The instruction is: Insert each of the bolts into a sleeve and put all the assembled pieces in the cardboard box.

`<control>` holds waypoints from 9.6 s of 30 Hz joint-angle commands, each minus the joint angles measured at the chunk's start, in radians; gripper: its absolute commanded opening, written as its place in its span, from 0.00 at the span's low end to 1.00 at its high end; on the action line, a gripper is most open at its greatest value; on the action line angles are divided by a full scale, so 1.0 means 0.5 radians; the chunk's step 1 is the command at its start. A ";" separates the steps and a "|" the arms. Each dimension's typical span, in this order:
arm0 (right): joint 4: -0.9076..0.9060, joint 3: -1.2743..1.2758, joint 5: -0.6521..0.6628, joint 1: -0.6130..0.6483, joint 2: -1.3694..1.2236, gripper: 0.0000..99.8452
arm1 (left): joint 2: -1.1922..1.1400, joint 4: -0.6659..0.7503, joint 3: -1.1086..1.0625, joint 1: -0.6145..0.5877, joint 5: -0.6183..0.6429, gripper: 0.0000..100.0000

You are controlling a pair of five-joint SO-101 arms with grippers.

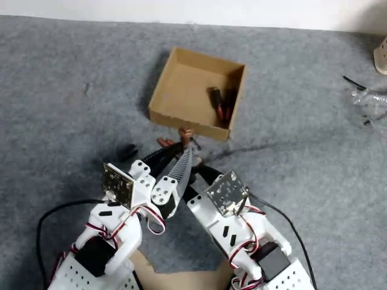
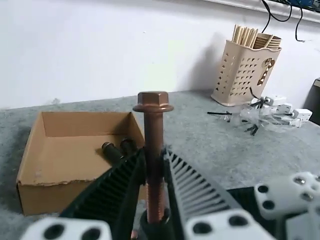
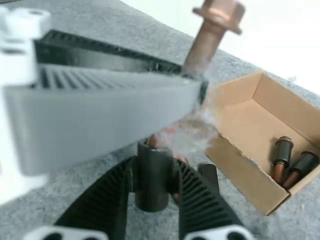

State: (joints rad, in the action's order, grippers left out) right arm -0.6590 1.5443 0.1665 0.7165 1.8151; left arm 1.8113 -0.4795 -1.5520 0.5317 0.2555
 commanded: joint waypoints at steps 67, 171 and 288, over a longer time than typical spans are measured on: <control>0.222 0.121 -0.175 -0.315 0.048 0.00 | 0.023 -0.460 0.489 -0.259 0.114 0.04; -0.600 -3.733 0.049 -0.833 -4.068 0.32 | 0.020 -0.651 -0.109 -1.349 -0.473 0.01; -1.140 0.542 0.055 -1.263 0.041 0.32 | 0.026 -1.715 -0.269 -1.088 -0.470 0.01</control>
State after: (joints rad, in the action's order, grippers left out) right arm -1.2236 1.6701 0.1864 0.0967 1.8213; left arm 1.8113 -1.3495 -1.6747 -0.0253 0.0269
